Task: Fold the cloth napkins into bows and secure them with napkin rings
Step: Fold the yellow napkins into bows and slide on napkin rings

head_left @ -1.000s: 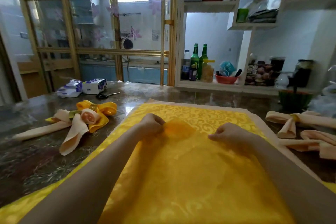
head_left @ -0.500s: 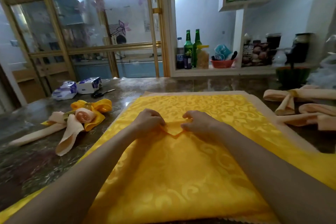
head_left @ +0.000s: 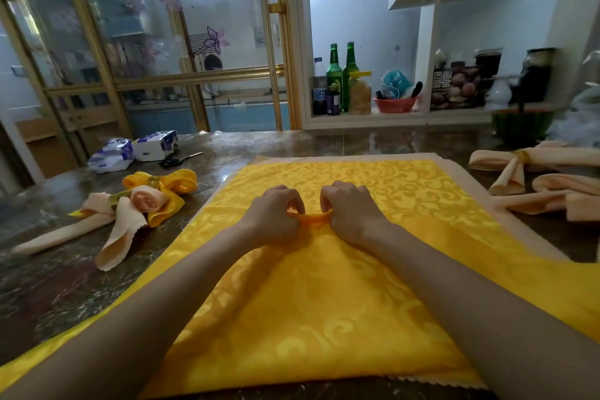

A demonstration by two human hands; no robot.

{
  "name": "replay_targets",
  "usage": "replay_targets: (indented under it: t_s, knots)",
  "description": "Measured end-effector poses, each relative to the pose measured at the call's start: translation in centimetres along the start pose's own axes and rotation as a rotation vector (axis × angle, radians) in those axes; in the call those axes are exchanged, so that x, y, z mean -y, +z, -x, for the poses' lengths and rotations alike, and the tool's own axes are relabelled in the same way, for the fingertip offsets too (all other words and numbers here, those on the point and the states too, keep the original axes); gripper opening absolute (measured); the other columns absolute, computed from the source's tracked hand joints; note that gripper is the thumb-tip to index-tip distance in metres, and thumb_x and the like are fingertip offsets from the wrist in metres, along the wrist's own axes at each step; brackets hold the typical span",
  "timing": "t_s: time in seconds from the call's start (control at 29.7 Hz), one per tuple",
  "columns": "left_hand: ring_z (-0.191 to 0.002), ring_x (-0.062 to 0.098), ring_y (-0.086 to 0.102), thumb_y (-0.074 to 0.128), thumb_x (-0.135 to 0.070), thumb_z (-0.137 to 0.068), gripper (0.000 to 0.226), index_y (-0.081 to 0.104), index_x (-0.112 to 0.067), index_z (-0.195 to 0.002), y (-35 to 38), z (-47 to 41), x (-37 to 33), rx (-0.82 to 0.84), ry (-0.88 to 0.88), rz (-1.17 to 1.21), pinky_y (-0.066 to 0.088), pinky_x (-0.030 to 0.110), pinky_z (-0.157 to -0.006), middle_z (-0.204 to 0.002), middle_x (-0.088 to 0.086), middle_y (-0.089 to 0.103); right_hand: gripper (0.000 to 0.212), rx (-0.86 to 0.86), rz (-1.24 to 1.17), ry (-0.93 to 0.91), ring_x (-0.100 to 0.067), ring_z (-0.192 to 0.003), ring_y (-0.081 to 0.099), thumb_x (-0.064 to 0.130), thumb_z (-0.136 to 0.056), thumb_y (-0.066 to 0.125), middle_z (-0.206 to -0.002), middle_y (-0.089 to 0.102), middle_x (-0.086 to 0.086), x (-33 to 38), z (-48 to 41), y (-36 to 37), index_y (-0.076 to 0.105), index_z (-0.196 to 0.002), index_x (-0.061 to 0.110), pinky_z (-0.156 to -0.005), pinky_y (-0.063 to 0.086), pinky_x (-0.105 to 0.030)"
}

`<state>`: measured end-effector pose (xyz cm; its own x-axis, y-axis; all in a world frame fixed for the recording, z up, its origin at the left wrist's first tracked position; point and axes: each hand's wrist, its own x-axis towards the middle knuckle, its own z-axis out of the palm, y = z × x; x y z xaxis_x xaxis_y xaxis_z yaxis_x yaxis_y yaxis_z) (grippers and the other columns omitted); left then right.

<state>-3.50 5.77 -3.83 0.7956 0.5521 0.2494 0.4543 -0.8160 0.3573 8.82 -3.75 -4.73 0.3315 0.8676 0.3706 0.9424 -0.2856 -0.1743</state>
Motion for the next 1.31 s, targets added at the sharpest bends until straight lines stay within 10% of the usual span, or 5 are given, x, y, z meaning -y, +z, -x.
replay_targets:
  t_s: [0.44, 0.88, 1.31]
  knots:
    - [-0.102, 0.015, 0.056, 0.060, -0.017, -0.091, 0.029, 0.060, -0.012, -0.119, -1.1, -0.3, -0.2, 0.205, -0.023, -0.002, 0.045, 0.021, -0.084, -0.116, 0.003, 0.059, 0.016, 0.168, -0.181, 0.107, -0.018, -0.107, 0.055, 0.015, -0.087, 0.055, -0.107, 0.065, 0.003, -0.5, 0.4, -1.2, 0.070, -0.092, 0.020, -0.102, 0.035, -0.042]
    - [-0.114, 0.016, 0.045, 0.054, -0.043, -0.090, 0.029, 0.060, -0.022, -0.110, 0.3, 1.5, -0.9, 0.002, 0.119, -0.259, 0.033, 0.031, -0.095, -0.122, -0.002, 0.051, 0.020, 0.129, 0.053, -0.095, -0.020, -0.107, 0.049, 0.012, -0.085, 0.052, -0.109, 0.055, -0.002, -0.9, 2.2, -2.2, 0.063, -0.101, 0.018, -0.095, 0.035, -0.032]
    - [-0.108, 0.017, 0.053, 0.054, -0.022, -0.093, 0.029, 0.057, -0.020, -0.122, 0.3, 1.0, -2.2, 0.059, 0.070, -0.209, 0.043, 0.036, -0.096, -0.120, 0.001, 0.057, 0.017, 0.149, -0.189, 0.094, -0.019, -0.103, 0.056, 0.010, -0.084, 0.058, -0.102, 0.061, 0.001, -1.0, 1.7, -2.4, 0.059, -0.097, 0.021, -0.095, 0.042, -0.037]
